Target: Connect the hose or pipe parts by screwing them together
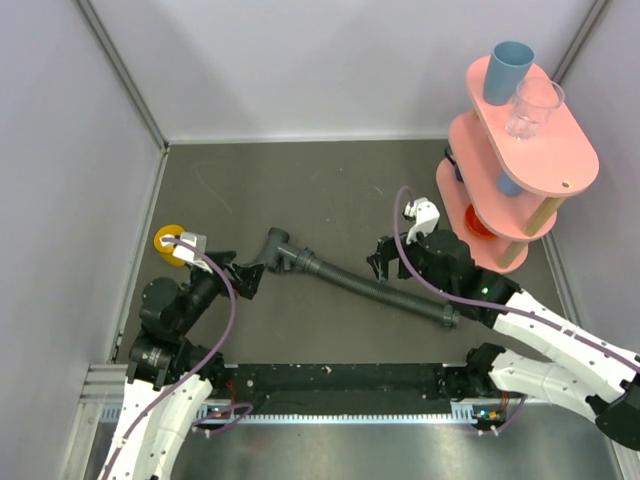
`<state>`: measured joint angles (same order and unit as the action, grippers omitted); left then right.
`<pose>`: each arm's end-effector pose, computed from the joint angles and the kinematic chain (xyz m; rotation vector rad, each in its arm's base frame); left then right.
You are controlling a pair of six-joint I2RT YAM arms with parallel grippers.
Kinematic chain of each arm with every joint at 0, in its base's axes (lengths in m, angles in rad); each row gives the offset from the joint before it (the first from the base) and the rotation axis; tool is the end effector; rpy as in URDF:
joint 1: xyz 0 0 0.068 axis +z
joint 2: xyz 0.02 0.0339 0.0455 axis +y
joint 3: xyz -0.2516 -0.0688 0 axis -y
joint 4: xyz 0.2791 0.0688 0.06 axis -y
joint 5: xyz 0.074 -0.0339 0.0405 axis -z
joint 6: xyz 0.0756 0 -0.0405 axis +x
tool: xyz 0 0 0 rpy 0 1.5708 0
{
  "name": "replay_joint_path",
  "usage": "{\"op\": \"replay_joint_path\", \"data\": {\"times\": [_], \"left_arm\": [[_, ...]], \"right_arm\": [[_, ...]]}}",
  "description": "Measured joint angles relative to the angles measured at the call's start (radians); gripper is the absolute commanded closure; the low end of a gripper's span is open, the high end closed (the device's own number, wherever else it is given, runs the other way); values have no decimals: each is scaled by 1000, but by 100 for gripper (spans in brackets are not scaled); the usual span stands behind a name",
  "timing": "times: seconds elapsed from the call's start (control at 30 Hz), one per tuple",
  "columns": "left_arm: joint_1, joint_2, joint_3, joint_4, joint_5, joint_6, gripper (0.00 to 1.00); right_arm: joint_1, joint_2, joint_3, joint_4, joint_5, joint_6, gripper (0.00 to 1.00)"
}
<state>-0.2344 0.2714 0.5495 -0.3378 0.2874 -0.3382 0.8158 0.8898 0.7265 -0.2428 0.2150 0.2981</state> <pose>0.1660 -0.0617 0.3065 0.1395 1.6649 -0.6702 0.2054 0.1947 0.2644 -0.3742 1.9679 0.5125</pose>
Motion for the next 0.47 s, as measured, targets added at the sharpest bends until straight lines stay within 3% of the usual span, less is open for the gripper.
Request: {"op": "replay_joint_path", "data": {"times": [0.47], "left_arm": [[0, 0, 0, 0, -16, 0, 1]], "right_arm": [[0, -30, -9, 14, 0, -2, 1]]}}
